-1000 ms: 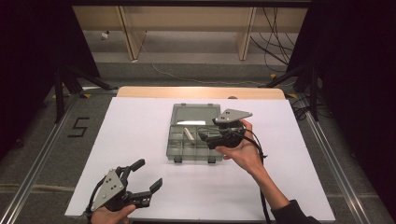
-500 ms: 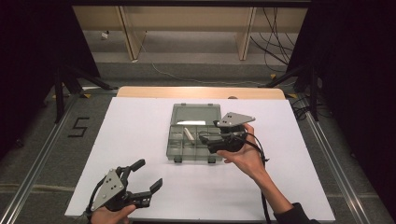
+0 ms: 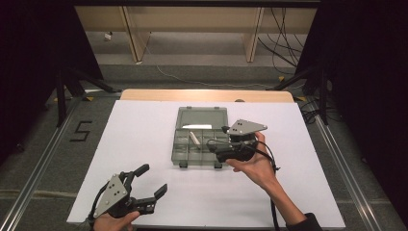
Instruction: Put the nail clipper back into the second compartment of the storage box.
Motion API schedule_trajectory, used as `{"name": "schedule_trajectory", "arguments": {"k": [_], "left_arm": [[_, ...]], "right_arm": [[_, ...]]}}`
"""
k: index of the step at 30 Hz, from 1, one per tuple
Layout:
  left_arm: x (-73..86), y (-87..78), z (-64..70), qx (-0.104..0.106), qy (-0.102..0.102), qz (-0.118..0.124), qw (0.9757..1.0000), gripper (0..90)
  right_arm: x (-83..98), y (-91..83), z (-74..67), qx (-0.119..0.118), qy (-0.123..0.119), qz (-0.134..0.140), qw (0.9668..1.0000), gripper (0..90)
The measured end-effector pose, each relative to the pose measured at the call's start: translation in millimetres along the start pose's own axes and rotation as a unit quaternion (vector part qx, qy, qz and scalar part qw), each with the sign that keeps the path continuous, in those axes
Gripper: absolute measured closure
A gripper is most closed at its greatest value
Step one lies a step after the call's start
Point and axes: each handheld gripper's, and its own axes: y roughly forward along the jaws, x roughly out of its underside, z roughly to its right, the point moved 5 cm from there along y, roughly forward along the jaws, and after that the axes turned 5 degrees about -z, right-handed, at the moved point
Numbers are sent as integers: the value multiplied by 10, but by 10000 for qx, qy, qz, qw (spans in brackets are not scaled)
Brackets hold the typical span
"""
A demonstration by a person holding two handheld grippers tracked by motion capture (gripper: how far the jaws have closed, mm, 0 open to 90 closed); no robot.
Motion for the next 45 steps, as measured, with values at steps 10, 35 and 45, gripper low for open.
{"name": "schedule_trajectory", "arguments": {"k": [10,35,45], "left_arm": [[-8,-7,3,5,8,13,10000,160],[1,12,-1,0,-33,15,10000,159],[4,10,-2,1,-7,-6,10000,159]], "right_arm": [[56,-73,-36,-14,3,134,9999,231],[255,-271,-50,12,225,607,9979,199],[346,-343,-65,4,210,789,9967,186]]}}
